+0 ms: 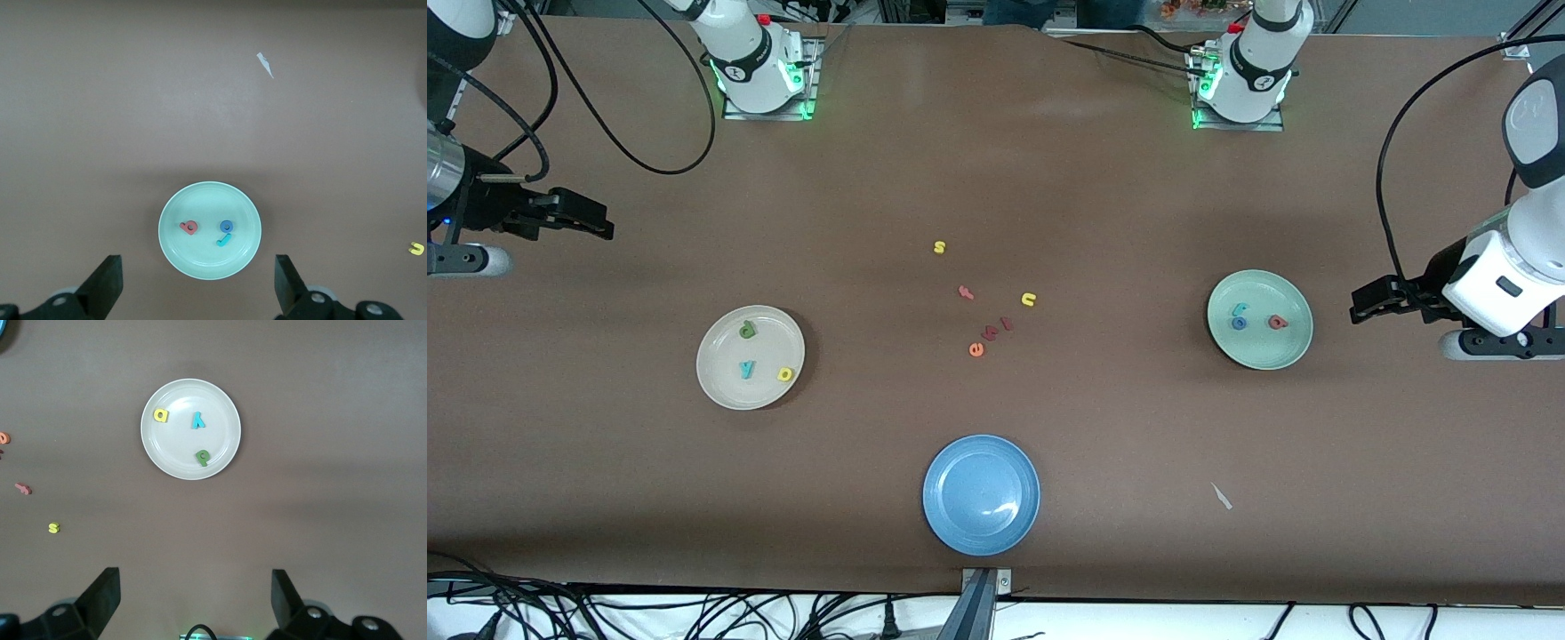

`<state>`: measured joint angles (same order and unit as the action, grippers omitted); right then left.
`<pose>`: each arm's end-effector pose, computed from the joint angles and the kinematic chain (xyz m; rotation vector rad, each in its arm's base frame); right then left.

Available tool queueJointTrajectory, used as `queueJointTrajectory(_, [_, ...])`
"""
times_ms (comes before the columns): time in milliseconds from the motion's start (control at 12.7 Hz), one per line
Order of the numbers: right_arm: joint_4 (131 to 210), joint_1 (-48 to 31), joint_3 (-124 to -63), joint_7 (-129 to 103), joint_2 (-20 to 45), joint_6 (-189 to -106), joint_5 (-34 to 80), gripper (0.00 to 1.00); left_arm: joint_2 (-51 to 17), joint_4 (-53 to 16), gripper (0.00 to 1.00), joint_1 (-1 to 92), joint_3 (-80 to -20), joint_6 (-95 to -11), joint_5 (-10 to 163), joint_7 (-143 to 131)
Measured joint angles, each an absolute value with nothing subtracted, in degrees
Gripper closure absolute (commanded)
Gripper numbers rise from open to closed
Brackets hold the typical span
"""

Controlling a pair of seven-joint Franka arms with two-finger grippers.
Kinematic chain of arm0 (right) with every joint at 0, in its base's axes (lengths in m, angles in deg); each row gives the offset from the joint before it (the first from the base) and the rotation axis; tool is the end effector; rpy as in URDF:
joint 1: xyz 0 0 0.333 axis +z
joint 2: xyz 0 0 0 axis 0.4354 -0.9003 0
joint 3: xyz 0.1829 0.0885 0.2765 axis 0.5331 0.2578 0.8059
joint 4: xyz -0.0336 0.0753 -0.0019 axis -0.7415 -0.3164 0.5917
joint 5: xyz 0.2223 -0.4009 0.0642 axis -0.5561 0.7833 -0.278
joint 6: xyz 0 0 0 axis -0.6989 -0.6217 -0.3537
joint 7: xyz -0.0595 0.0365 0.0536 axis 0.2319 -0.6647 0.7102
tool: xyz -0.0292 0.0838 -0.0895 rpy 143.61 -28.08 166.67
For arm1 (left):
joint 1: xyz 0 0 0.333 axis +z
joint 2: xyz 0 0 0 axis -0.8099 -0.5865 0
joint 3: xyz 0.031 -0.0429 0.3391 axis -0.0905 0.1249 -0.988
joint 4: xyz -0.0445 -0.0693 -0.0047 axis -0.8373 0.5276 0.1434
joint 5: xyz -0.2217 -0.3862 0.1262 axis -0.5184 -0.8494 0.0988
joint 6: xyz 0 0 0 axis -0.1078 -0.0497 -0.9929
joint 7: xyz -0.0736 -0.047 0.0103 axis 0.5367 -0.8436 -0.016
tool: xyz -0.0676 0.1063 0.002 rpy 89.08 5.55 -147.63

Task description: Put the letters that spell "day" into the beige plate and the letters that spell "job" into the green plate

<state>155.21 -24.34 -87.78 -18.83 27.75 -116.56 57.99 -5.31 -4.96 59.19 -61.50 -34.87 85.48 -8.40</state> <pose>0.6606 0.0211 0.5869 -3.1083 -0.0165 0.2154 0.7118 -0.0139 0.5201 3.1120 0.0634 -0.0309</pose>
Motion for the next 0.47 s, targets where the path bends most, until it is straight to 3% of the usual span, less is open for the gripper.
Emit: queueJointTrajectory(473, [155.22,-24.33,-87.76,-18.83,27.07,-116.67,57.99,0.0,-5.35,-6.08,0.0,59.14,-61.31,-34.87,85.48,-9.75])
